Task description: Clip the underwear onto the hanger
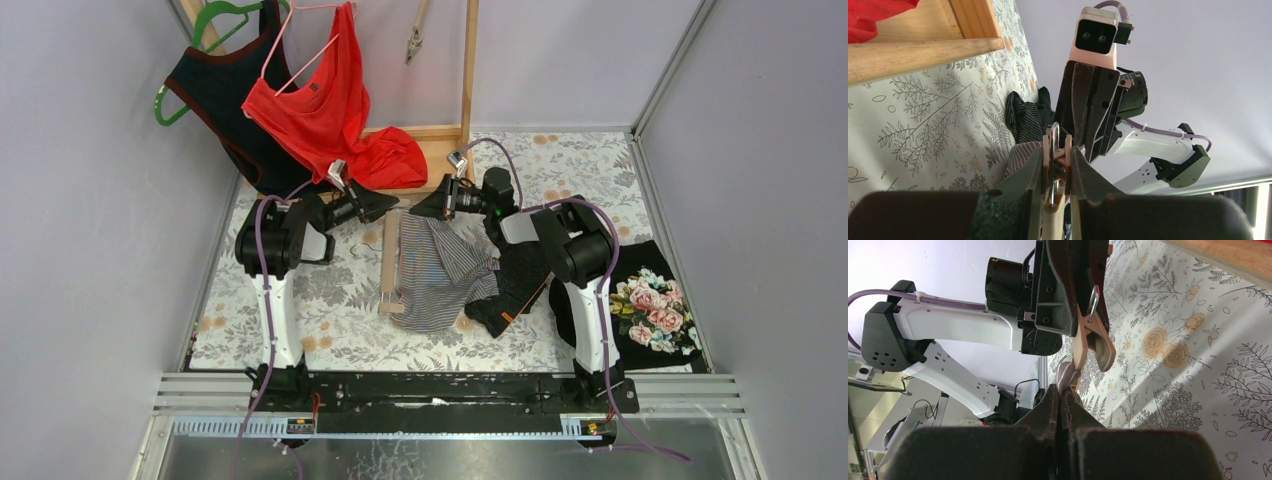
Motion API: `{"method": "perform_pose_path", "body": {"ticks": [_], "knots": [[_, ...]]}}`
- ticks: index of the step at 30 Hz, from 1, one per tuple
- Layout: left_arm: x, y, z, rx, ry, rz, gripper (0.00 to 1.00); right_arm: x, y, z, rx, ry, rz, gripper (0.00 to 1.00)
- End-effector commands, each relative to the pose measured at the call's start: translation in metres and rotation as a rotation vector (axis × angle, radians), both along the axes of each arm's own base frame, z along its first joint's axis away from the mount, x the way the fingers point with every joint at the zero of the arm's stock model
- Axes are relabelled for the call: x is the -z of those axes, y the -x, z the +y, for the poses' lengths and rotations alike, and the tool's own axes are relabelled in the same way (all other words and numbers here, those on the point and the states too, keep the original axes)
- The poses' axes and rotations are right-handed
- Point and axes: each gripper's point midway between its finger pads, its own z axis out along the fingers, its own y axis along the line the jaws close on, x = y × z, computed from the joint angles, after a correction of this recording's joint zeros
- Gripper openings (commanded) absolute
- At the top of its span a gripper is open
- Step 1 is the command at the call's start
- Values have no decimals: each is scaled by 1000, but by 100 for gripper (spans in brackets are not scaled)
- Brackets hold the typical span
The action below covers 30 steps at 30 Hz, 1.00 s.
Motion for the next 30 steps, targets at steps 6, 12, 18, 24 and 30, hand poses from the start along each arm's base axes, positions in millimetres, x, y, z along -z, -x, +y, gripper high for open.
{"method": "perform_pose_path", "body": {"ticks": [6, 12, 18, 24, 30], "knots": [[-39, 1, -4, 26, 4, -164, 0, -11, 4, 1, -35, -53, -42, 0], [-41, 3, -5, 33, 3, -169, 0, -11, 3, 1, -38, -56, -44, 0], [-44, 5, -7, 43, 0, -177, 0, -10, 0, 1, -38, -55, -40, 0], [-44, 12, -9, 57, -9, -186, 0, -8, -2, 2, -37, -58, -42, 0], [-37, 17, -11, 69, -16, -171, 0, -12, -4, 0, -32, -62, -49, 0]]}}
